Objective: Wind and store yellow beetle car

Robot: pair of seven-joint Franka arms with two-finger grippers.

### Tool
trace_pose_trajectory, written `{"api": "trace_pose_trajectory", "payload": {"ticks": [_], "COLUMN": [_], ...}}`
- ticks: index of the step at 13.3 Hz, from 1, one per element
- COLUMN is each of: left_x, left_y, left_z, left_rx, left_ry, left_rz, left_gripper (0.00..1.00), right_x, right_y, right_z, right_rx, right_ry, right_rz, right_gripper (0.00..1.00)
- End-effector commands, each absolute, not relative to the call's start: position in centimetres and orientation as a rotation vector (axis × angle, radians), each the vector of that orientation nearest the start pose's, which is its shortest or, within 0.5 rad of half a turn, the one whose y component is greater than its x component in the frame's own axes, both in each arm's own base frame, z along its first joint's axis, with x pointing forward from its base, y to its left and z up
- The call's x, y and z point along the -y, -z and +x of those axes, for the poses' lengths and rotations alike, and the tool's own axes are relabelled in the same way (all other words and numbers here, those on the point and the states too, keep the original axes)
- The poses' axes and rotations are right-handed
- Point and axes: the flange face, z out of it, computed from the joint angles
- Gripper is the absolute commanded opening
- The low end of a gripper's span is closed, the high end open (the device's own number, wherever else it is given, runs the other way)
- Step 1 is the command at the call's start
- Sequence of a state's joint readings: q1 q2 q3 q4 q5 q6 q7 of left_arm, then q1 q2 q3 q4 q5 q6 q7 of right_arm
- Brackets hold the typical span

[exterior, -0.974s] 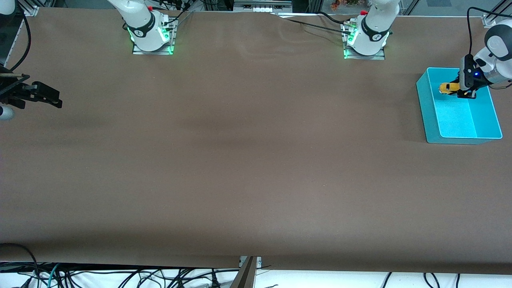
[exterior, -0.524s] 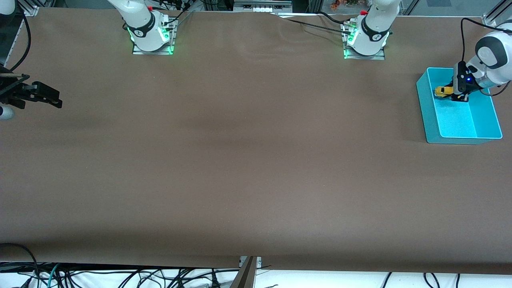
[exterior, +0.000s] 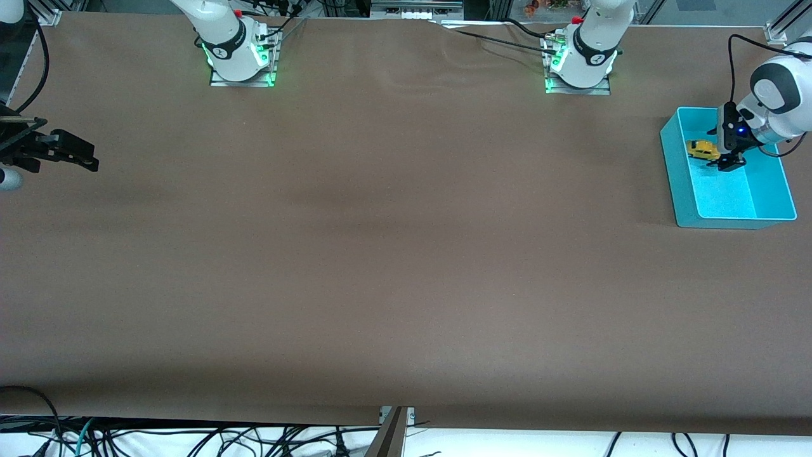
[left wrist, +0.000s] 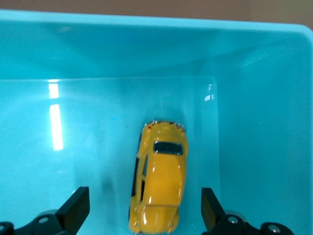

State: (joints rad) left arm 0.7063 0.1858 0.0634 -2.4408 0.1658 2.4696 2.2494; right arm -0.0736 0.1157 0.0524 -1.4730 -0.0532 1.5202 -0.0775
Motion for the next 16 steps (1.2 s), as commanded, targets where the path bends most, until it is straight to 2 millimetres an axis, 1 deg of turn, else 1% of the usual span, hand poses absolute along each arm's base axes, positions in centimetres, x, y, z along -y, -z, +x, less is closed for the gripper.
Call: {"api": "trace_pose_trajectory", "payload": {"ticks": [1,2,3,4,5,6,8,11,12,14,15,16], "left_x": [-32.1,-31.9,-31.5,-30.9,-29.8,-28.6,-26.1,-21.2,-19.6,-16.3,-14.4,-12.6], "left_y": [-27.9,-29.8,-31.9,-33.9,-35.9,-37.6,-40.5,-45.4,-47.2,-50.4,-51.6,-52.4], "left_z": [37.6,39.2,40.3,41.9,43.2,44.3,46.4,49.9,50.9,52.1,52.6,52.8], "left_rx": [-2.394,-2.403,-2.422,-2.438,-2.416,-2.369,-2.277,-2.029,-1.909,-1.603,-1.46,-1.322], "left_ry": [-0.206,-0.209,-0.227,-0.234,-0.192,-0.142,-0.132,-0.136,-0.127,-0.138,-0.129,-0.128], "left_rz": [-2.133,-2.08,-2.089,-2.067,-2.071,-2.117,-2.211,-2.404,-2.507,-2.715,-2.793,-2.875], "left_gripper": [1.0,1.0,1.0,1.0,1.0,1.0,1.0,1.0,1.0,1.0,1.0,1.0], "right_x": [1.9,1.9,1.9,1.9,1.9,1.9,1.9,1.9,1.9,1.9,1.9,1.9], "right_y": [-60.3,-60.3,-60.3,-60.3,-60.3,-60.3,-60.3,-60.3,-60.3,-60.3,-60.3,-60.3], "right_z": [58.2,58.2,58.2,58.2,58.2,58.2,58.2,58.2,58.2,58.2,58.2,58.2], "right_rx": [0.064,0.064,0.064,0.064,0.064,0.064,0.064,0.064,0.064,0.064,0.064,0.064], "right_ry": [-0.104,-0.104,-0.104,-0.102,-0.104,-0.102,-0.104,-0.102,-0.102,-0.102,-0.104,-0.102], "right_rz": [-3.171,-3.172,-3.171,-3.171,-3.172,-3.171,-3.171,-3.171,-3.171,-3.171,-3.172,-3.171], "right_gripper": [1.0,1.0,1.0,1.0,1.0,1.0,1.0,1.0,1.0,1.0,1.0,1.0]}}
